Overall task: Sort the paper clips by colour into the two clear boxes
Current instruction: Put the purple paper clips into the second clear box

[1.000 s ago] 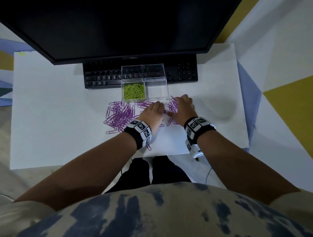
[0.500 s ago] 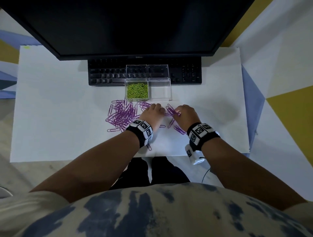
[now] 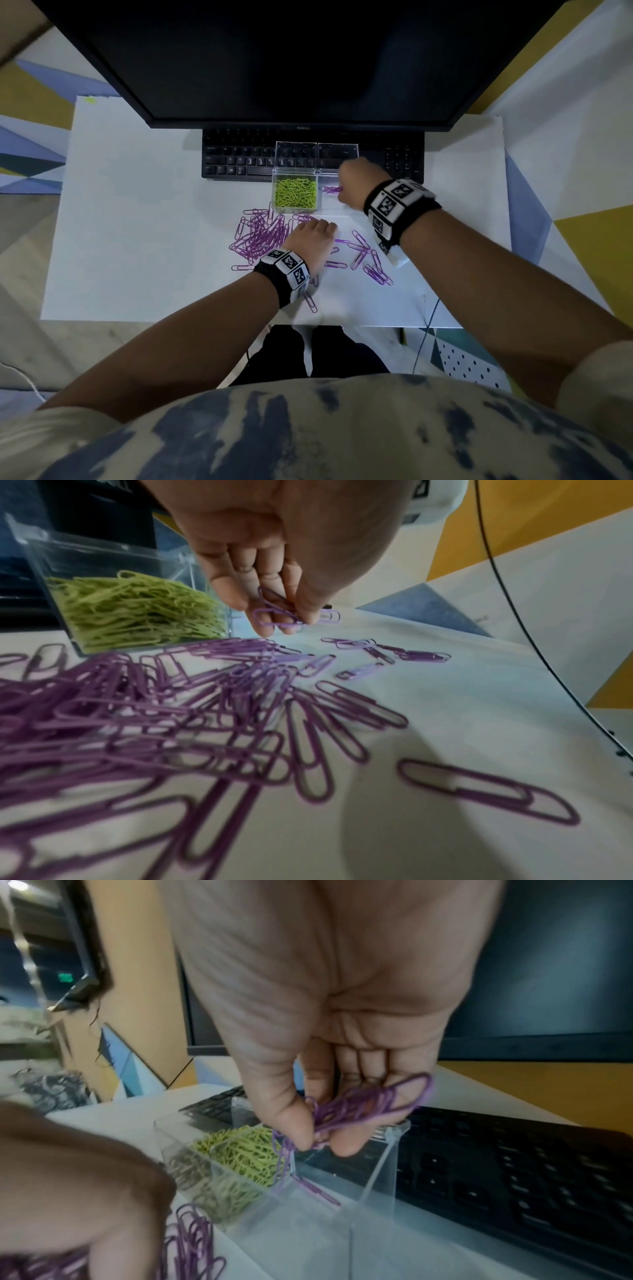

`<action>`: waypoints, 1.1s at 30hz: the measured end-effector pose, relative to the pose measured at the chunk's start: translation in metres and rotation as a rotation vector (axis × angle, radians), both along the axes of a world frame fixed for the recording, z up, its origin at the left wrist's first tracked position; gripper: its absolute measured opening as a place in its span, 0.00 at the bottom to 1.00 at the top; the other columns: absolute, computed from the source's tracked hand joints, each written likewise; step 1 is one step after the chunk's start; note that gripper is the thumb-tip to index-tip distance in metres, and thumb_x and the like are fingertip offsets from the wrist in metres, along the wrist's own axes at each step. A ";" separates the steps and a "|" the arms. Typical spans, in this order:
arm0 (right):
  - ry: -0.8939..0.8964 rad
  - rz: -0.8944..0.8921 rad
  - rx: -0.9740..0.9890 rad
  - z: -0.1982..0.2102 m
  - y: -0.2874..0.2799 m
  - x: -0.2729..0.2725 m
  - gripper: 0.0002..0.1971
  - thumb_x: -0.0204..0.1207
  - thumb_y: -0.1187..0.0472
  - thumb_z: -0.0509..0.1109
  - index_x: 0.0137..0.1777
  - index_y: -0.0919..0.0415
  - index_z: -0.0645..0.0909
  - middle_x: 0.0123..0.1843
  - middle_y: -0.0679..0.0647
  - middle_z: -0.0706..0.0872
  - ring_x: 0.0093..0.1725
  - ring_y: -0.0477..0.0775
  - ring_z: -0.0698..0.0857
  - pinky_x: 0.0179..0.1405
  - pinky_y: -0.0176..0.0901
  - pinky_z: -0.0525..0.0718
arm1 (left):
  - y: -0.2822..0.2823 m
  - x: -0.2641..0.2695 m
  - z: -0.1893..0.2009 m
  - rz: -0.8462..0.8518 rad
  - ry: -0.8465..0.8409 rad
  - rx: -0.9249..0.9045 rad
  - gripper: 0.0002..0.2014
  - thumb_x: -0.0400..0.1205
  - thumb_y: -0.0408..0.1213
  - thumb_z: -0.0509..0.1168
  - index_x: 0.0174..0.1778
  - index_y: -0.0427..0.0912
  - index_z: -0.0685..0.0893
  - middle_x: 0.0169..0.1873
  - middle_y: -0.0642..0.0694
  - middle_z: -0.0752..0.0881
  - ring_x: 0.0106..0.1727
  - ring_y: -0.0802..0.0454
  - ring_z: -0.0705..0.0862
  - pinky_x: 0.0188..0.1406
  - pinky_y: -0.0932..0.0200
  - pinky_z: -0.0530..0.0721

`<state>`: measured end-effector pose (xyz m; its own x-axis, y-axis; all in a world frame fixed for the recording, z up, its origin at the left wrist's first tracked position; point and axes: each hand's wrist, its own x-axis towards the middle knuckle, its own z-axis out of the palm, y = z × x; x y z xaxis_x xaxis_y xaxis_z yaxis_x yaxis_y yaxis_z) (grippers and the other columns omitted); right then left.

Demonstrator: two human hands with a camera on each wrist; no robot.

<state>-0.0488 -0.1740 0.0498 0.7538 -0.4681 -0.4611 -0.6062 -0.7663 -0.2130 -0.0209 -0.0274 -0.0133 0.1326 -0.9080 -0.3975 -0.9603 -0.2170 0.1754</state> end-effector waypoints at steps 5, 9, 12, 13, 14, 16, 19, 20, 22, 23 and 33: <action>0.057 0.058 -0.008 -0.013 0.008 0.014 0.18 0.76 0.76 0.61 0.26 0.63 0.66 0.27 0.56 0.70 0.32 0.58 0.77 0.37 0.44 0.76 | 0.002 0.014 0.010 0.172 0.103 -0.074 0.12 0.84 0.30 0.56 0.63 0.36 0.72 0.59 0.40 0.78 0.53 0.40 0.84 0.40 0.49 0.77; -0.072 -0.049 0.114 -0.023 0.001 0.003 0.12 0.75 0.75 0.62 0.49 0.68 0.86 0.52 0.63 0.87 0.52 0.62 0.86 0.55 0.50 0.85 | -0.007 0.031 0.023 0.263 0.213 -0.197 0.08 0.85 0.34 0.56 0.58 0.37 0.76 0.54 0.41 0.80 0.46 0.44 0.84 0.42 0.48 0.86; -0.263 -0.224 0.175 -0.022 -0.013 -0.018 0.13 0.76 0.72 0.62 0.53 0.66 0.87 0.56 0.62 0.88 0.56 0.60 0.86 0.62 0.50 0.82 | -0.024 0.043 0.030 0.285 0.235 -0.269 0.07 0.85 0.35 0.58 0.54 0.38 0.78 0.52 0.43 0.81 0.44 0.48 0.84 0.44 0.52 0.86; -0.332 -0.288 0.173 -0.021 -0.017 -0.028 0.12 0.76 0.71 0.63 0.52 0.66 0.87 0.55 0.62 0.88 0.55 0.59 0.86 0.61 0.48 0.82 | -0.031 0.046 0.033 0.284 0.228 -0.278 0.07 0.85 0.35 0.59 0.53 0.38 0.79 0.52 0.43 0.81 0.44 0.48 0.84 0.44 0.53 0.85; -0.384 -0.359 0.180 -0.022 -0.021 -0.040 0.12 0.76 0.70 0.64 0.53 0.67 0.87 0.54 0.62 0.89 0.54 0.59 0.86 0.59 0.46 0.82 | -0.038 0.048 0.035 0.273 0.216 -0.275 0.06 0.84 0.35 0.60 0.53 0.38 0.79 0.52 0.43 0.80 0.44 0.48 0.84 0.43 0.55 0.84; -0.408 -0.461 0.204 -0.028 -0.023 -0.065 0.11 0.75 0.70 0.65 0.52 0.67 0.88 0.53 0.63 0.89 0.53 0.60 0.86 0.56 0.41 0.80 | -0.053 0.050 0.041 0.224 0.192 -0.231 0.07 0.83 0.32 0.60 0.54 0.36 0.79 0.54 0.41 0.80 0.46 0.45 0.84 0.42 0.54 0.82; -0.269 -0.509 0.242 -0.046 -0.017 -0.103 0.11 0.74 0.69 0.65 0.51 0.63 0.88 0.52 0.59 0.89 0.51 0.57 0.86 0.53 0.35 0.77 | -0.068 0.051 0.045 0.137 0.125 -0.138 0.11 0.80 0.26 0.60 0.59 0.33 0.77 0.57 0.38 0.80 0.48 0.40 0.85 0.44 0.48 0.85; -0.215 -0.494 0.257 -0.051 -0.013 -0.114 0.11 0.74 0.68 0.66 0.51 0.63 0.87 0.51 0.59 0.88 0.50 0.56 0.85 0.53 0.36 0.78 | -0.070 0.050 0.043 0.110 0.087 -0.119 0.13 0.80 0.25 0.60 0.60 0.33 0.77 0.57 0.37 0.80 0.49 0.39 0.84 0.45 0.48 0.85; -0.142 -0.469 0.283 -0.059 -0.002 -0.132 0.09 0.73 0.67 0.68 0.51 0.62 0.86 0.50 0.59 0.87 0.49 0.56 0.85 0.55 0.41 0.81 | -0.074 0.047 0.036 0.056 0.009 -0.099 0.14 0.80 0.26 0.61 0.62 0.33 0.77 0.58 0.37 0.81 0.54 0.38 0.83 0.52 0.47 0.83; -0.120 -0.464 0.292 -0.063 0.004 -0.139 0.09 0.73 0.66 0.70 0.52 0.62 0.85 0.50 0.59 0.86 0.50 0.56 0.85 0.56 0.43 0.81 | -0.075 0.046 0.033 0.039 -0.022 -0.097 0.15 0.81 0.29 0.61 0.64 0.34 0.76 0.60 0.37 0.80 0.59 0.38 0.81 0.57 0.46 0.80; -0.125 -0.440 0.285 -0.085 0.051 -0.166 0.25 0.69 0.52 0.78 0.62 0.63 0.77 0.61 0.58 0.76 0.62 0.57 0.78 0.63 0.52 0.79 | -0.039 -0.015 0.005 -0.084 0.190 -0.024 0.21 0.82 0.45 0.62 0.69 0.39 0.74 0.64 0.42 0.75 0.66 0.43 0.74 0.64 0.48 0.77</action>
